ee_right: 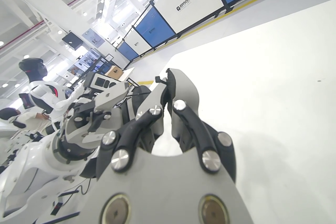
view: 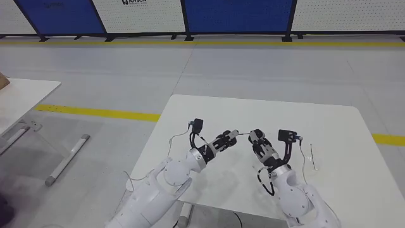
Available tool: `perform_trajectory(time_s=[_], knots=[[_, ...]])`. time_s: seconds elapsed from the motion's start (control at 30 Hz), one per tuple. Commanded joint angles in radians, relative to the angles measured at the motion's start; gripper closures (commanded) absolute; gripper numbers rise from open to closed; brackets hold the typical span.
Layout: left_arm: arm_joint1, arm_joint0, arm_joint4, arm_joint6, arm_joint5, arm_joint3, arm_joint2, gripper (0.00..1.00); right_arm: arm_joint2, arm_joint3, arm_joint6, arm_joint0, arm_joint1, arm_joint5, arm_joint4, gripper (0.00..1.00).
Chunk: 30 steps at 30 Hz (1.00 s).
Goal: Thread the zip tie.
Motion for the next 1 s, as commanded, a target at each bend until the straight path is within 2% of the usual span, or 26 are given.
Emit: perform_trajectory(time_s=[0.0,0.13,0.23,0.7,0.73,0.77,0.8,0.83,0.97], knots=[[-0.001,-0.002,-0.002,0.002,-0.002,0.004,-0.001,0.84,0.002,-0.002,-0.003,-0.002,0.0,-0.003,-0.002,1.0],[-0.001,-0.001,-0.005,0.004,-0.006,0.007,-0.004,0.91,0.005,-0.004,-0.006,-0.006,0.001,-0.006,-0.005,1.0],[-0.001,0.001,-0.002,0.007,-0.006,0.007,-0.005,1.0,0.007,-0.004,-0.009,-0.007,0.002,-0.01,-0.007,1.0],[-0.002,0.011,0.017,0.002,-0.013,-0.002,-0.003,1.0,0.005,-0.006,-0.003,-0.013,0.008,-0.047,-0.077,1.0],[-0.002,0.011,0.017,0.002,-0.015,-0.003,-0.004,1.0,0.004,-0.006,0.001,-0.013,0.008,-0.047,-0.081,0.97],[-0.002,0.012,0.016,0.003,-0.016,-0.003,-0.005,1.0,0.004,-0.006,0.004,-0.013,0.008,-0.047,-0.084,0.68],[-0.002,0.013,0.016,0.003,-0.017,-0.003,-0.005,1.0,0.003,-0.005,0.006,-0.013,0.008,-0.047,-0.087,0.44],[-0.002,0.014,0.016,0.004,-0.018,-0.003,-0.006,1.0,0.003,-0.006,0.007,-0.012,0.009,-0.046,-0.09,0.0],[-0.002,0.018,0.012,0.012,-0.018,-0.005,-0.012,1.0,0.001,-0.007,0.0,-0.014,0.009,-0.048,-0.108,0.0]])
